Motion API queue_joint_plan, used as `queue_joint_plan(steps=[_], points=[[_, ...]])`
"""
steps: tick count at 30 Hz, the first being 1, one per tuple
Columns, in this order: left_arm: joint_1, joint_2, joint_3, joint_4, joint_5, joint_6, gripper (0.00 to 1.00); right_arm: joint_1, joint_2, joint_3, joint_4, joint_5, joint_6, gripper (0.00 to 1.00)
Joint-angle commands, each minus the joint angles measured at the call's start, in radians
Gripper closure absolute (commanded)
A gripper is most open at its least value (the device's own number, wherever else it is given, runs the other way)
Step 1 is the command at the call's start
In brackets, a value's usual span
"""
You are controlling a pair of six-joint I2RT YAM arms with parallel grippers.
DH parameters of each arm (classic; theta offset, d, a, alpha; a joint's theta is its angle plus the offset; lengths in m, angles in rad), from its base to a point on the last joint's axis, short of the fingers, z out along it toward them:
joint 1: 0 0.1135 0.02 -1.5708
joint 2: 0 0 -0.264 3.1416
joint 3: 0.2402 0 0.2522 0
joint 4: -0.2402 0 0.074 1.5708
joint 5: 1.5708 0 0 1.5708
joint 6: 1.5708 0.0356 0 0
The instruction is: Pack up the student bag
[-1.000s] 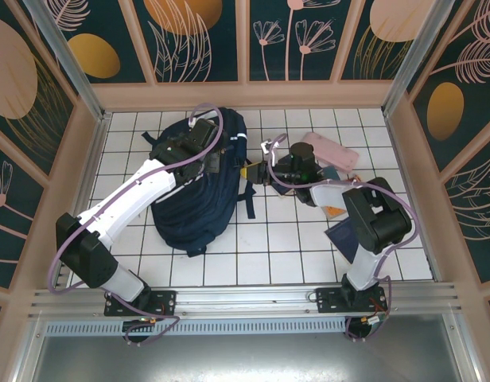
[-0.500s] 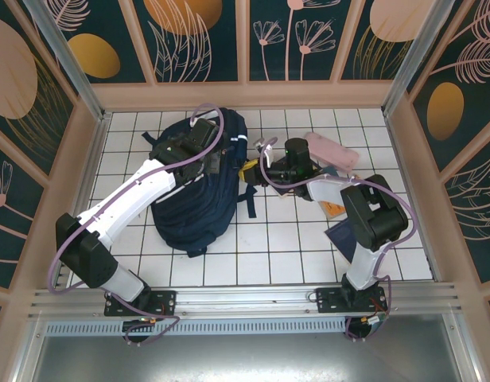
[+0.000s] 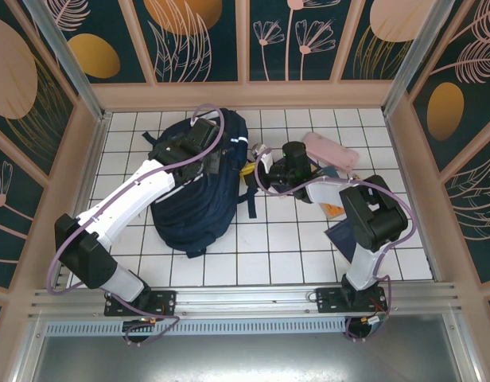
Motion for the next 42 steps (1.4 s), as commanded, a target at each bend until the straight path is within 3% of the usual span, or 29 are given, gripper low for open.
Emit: queue_joint_plan(steps=[1,7,17,27,35,38,42], points=[[-0.001,-0.051,0.045,0.077,-0.031,0.034,1.00,0.004,-0.022,0.004,0.029,0.013,-0.072,0.72],[0.000,-0.039,0.052,0.076,-0.037,0.039,1.00,0.007,-0.013,0.029,0.005,0.012,-0.094,0.73],[-0.001,-0.025,0.046,0.103,-0.036,0.007,1.00,0.008,-0.064,0.003,-0.008,0.025,-0.086,1.00],[-0.002,0.061,0.070,0.201,-0.139,-0.220,1.00,0.044,-0.281,-0.183,-0.006,0.091,0.001,1.00],[0.001,0.195,0.185,0.236,-0.174,-0.354,1.00,0.219,-0.413,-0.279,-0.046,0.184,0.038,1.00],[0.012,0.235,0.223,0.242,-0.139,-0.382,1.00,0.276,-0.441,-0.311,-0.055,0.202,0.053,1.00],[0.030,0.264,0.239,0.276,-0.029,-0.355,1.00,0.258,-0.470,-0.368,0.009,0.261,0.112,1.00]])
